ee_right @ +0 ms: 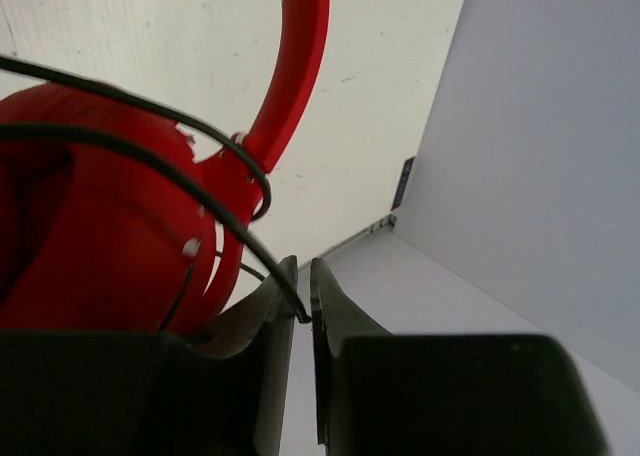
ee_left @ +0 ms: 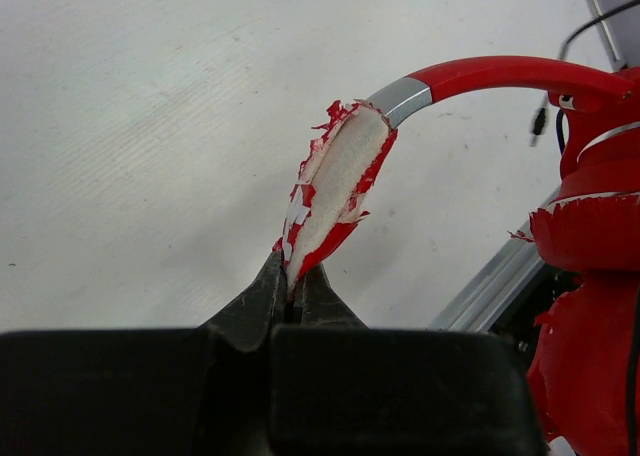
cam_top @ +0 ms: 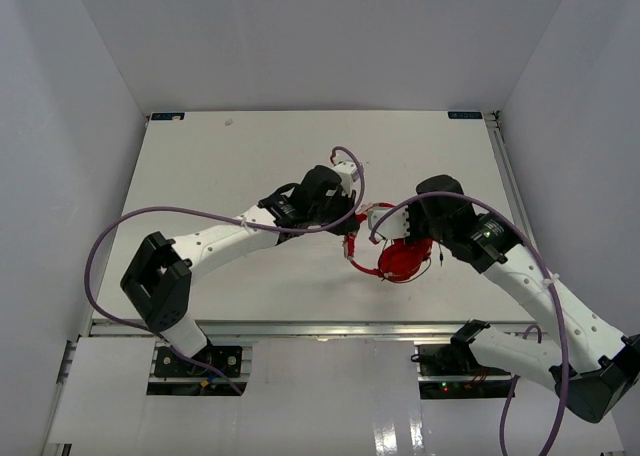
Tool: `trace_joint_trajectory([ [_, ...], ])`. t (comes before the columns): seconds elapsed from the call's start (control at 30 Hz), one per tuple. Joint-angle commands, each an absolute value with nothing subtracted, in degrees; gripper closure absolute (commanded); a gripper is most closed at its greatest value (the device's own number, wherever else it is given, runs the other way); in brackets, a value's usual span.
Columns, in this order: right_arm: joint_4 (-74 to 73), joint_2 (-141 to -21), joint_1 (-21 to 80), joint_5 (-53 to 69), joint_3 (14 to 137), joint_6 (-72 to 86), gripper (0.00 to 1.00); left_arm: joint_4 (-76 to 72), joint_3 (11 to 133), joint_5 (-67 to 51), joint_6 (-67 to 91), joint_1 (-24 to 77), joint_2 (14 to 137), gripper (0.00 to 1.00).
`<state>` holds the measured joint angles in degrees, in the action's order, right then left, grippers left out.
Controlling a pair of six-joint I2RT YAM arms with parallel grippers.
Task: Wrap the headphones
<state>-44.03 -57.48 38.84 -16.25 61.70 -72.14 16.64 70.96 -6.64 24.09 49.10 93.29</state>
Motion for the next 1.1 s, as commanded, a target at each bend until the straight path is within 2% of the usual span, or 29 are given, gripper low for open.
trace_joint_trajectory([
  [0.0,-46.7,-59.4,32.7,-3.1,67.6,-66.0,0.83,10.8,70.0,-13.0,24.3,49.9,86.7,1.0],
  [0.27,-51.6,-63.3,19.8,26.6,71.2,-56.0,0.83,8.8,65.2,-13.5,26.9,49.8,78.4,1.0],
  [0.47,-50.9,-65.8,14.6,46.1,69.1,-49.9,0.82,6.4,61.5,-11.0,29.1,49.8,72.1,1.0],
  [0.63,-46.6,-68.1,13.7,59.6,66.4,-43.6,0.78,8.3,65.6,-9.9,29.8,49.8,71.0,1.0],
  [0.87,-32.1,-69.1,13.4,67.7,59.7,-31.6,0.6,12.6,72.4,-4.6,30.7,49.8,71.8,1.0],
  [1.07,-21.2,-69.3,13.4,69.7,54.8,-24.3,0.57,14.3,76.5,-2.0,31.6,49.8,72.7,1.0],
])
